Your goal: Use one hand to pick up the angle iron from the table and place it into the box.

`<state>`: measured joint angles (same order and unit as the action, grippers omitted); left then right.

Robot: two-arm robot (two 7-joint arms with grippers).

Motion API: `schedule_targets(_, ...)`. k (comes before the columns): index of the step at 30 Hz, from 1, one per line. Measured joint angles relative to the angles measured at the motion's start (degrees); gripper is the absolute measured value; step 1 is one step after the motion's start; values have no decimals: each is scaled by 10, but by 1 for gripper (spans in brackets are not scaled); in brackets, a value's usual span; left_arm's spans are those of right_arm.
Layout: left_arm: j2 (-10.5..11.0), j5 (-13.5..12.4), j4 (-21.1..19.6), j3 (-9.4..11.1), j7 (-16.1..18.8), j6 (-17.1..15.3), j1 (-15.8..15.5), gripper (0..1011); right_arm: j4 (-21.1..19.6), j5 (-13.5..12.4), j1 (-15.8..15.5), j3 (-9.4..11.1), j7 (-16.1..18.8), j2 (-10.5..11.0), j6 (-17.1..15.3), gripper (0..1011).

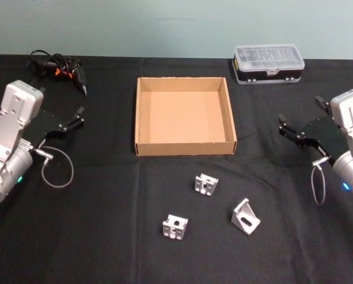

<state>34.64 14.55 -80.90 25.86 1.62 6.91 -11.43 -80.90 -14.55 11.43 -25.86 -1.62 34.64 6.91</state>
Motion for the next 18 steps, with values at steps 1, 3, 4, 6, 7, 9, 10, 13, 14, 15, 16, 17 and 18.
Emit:
schedule_targets(1, 0, 0, 0, 0, 0, 0, 0, 1011, 0, 0, 0, 0, 0, 0, 0, 1004)
schedule_targets(3, 0, 0, 0, 0, 0, 0, 0, 1011, 0, 0, 0, 0, 0, 0, 0, 1004)
schedule_targets(4, 0, 0, 0, 0, 0, 0, 0, 1011, 0, 0, 0, 0, 0, 0, 0, 1004)
schedule_targets(6, 0, 0, 0, 0, 0, 0, 0, 1011, 0, 0, 0, 0, 0, 0, 0, 1004)
schedule_targets(7, 0, 0, 0, 0, 0, 0, 0, 1011, 0, 0, 0, 0, 0, 0, 0, 1004)
schedule_targets(9, 0, 0, 0, 0, 0, 0, 0, 1011, 0, 0, 0, 0, 0, 0, 0, 1004)
schedule_targets(10, 0, 0, 0, 0, 0, 0, 0, 1011, 0, 0, 0, 0, 0, 0, 0, 1004)
schedule_targets(13, 0, 0, 0, 0, 0, 0, 0, 1011, 0, 0, 0, 0, 0, 0, 0, 1004)
schedule_targets(14, 0, 0, 0, 0, 0, 0, 0, 1011, 0, 0, 0, 0, 0, 0, 0, 1004)
schedule_targets(15, 0, 0, 0, 0, 0, 0, 0, 1011, 0, 0, 0, 0, 0, 0, 0, 1004)
schedule_targets(16, 0, 0, 0, 0, 0, 0, 0, 1011, 0, 0, 0, 0, 0, 0, 0, 1004)
schedule_targets(17, 0, 0, 0, 0, 0, 0, 0, 1011, 0, 0, 0, 0, 0, 0, 0, 1004)
schedule_targets(18, 0, 0, 0, 0, 0, 0, 0, 1011, 0, 0, 0, 0, 0, 0, 0, 1004)
